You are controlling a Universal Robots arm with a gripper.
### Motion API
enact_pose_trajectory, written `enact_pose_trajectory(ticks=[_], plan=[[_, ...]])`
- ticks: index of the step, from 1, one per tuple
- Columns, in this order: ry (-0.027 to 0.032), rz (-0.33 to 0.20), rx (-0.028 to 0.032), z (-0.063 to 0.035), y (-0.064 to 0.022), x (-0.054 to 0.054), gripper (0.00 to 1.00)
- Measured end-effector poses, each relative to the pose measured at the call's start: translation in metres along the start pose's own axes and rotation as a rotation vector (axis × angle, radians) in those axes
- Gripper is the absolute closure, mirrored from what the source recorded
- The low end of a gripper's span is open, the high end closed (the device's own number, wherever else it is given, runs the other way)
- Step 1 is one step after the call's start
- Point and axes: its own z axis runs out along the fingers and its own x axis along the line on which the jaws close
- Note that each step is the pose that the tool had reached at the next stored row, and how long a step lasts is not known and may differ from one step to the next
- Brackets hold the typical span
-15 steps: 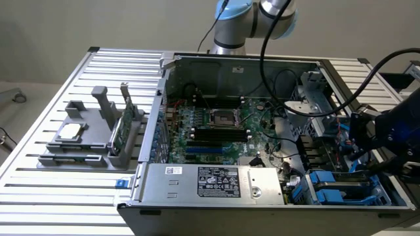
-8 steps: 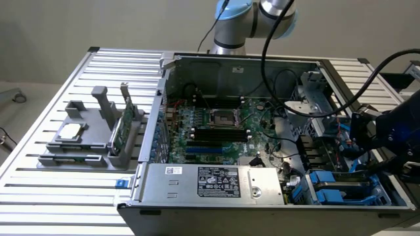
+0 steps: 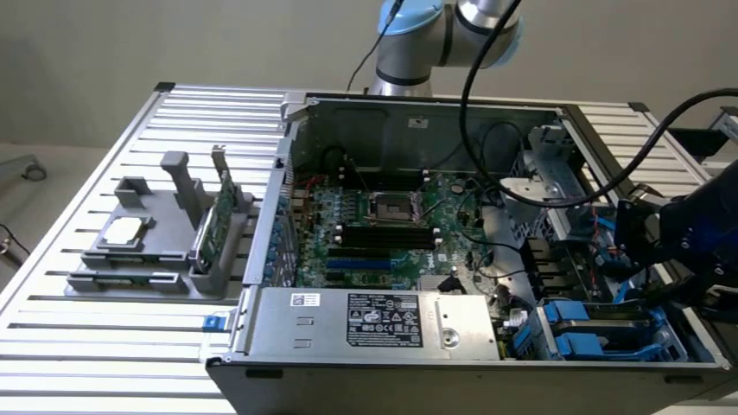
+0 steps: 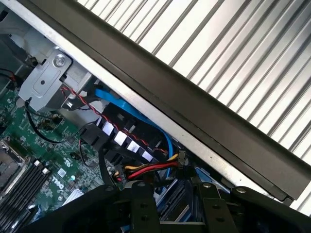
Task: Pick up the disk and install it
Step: 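Insert the disk into the insertion slot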
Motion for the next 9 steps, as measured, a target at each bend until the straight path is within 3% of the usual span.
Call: enact_pose_trajectory(ticks=[1,3,4,9], plan=[[0.0004,0.0,0.0004,0.0002,0.0004,-0.0003,0.7],[0.0011,0.001,0.0015,0.0003,0.0014,-0.0012,0.7],[0.0016,0.001,0.0019,0.0005,0.0021,-0.0017,0.77],[0.0034,0.001,0.0038,0.0013,0.0052,-0.0041,0.77]])
